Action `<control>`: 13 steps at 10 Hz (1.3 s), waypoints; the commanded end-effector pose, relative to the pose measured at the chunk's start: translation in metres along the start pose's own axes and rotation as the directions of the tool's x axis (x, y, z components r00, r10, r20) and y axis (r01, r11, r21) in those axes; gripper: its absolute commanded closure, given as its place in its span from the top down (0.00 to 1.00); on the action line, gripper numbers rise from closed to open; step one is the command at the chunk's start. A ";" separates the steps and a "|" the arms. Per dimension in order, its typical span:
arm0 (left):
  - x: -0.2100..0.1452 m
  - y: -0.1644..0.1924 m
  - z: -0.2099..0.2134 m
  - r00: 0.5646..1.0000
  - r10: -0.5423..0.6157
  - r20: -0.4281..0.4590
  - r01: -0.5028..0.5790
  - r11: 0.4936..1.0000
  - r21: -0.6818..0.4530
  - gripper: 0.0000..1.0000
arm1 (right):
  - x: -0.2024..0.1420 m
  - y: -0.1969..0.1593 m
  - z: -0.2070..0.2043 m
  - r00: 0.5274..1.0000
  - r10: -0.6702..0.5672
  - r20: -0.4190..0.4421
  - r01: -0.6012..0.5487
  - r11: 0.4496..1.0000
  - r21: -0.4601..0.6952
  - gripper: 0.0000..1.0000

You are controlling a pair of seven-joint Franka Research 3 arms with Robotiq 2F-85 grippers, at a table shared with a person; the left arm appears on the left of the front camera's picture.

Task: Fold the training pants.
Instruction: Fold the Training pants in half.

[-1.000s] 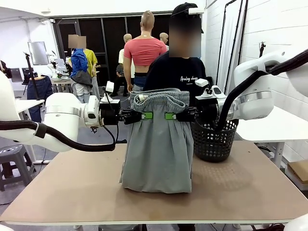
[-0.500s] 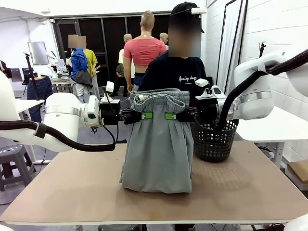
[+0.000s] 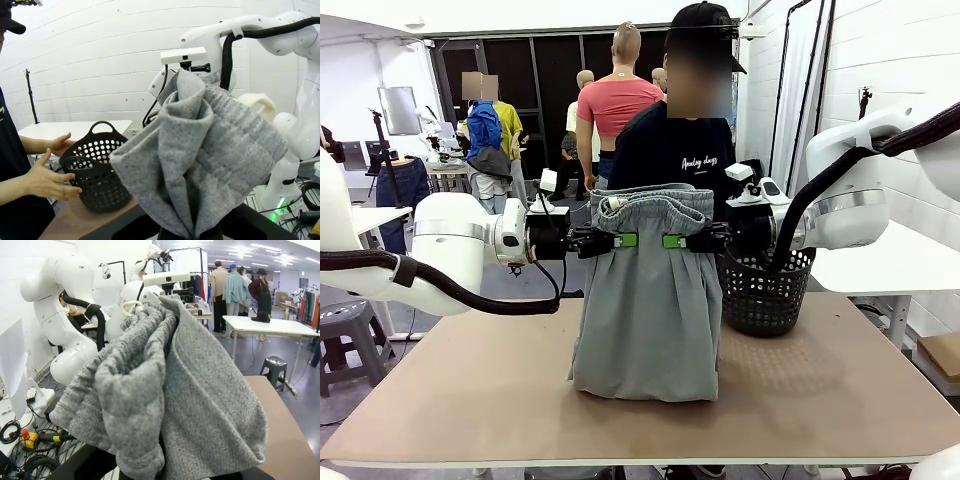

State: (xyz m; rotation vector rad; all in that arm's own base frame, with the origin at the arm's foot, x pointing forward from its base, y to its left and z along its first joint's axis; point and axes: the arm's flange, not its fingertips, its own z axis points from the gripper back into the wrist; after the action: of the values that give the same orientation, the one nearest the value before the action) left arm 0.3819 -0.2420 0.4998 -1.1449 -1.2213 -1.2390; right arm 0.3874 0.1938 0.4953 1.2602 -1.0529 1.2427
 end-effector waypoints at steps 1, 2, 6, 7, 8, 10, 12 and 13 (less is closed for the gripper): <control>0.003 -0.001 -0.002 1.000 -0.020 -0.007 0.020 1.000 0.000 0.00 | 0.001 0.002 0.000 1.000 -0.002 0.005 0.002 1.000 0.003 0.00; 0.003 -0.001 -0.002 1.000 -0.020 -0.007 0.020 1.000 0.000 0.00 | 0.001 0.002 0.000 1.000 -0.002 0.005 0.002 1.000 0.003 0.00; 0.003 -0.001 -0.002 1.000 -0.020 -0.007 0.020 1.000 0.000 0.00 | 0.001 0.002 0.000 1.000 -0.002 0.005 0.002 1.000 0.003 0.00; 0.003 -0.001 -0.002 1.000 -0.020 -0.007 0.020 1.000 0.000 0.00 | 0.001 0.002 0.000 1.000 -0.002 0.005 0.002 1.000 0.003 0.00; 0.003 -0.001 -0.002 1.000 -0.020 -0.007 0.020 1.000 0.000 0.00 | 0.001 0.002 0.000 1.000 -0.002 0.005 0.002 1.000 0.003 0.00; 0.000 0.000 0.000 1.000 0.000 0.000 0.000 1.000 0.000 0.00 | 0.001 0.002 0.000 1.000 -0.002 0.005 0.002 1.000 0.003 0.00; -0.002 0.022 -0.002 0.999 -0.023 -0.049 0.024 1.000 0.014 0.00 | 0.005 -0.013 -0.001 1.000 0.013 -0.020 -0.012 1.000 0.012 0.00; 0.003 0.034 -0.004 0.998 -0.039 -0.053 0.040 0.999 0.015 0.00 | 0.014 -0.025 -0.003 1.000 0.027 -0.013 -0.026 0.999 0.026 0.00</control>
State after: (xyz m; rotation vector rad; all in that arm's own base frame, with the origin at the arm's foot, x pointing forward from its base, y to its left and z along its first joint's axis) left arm 0.3973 -0.2415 0.4999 -1.1140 -1.2127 -1.2478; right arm 0.3947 0.1954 0.4966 1.2557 -1.0446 1.2572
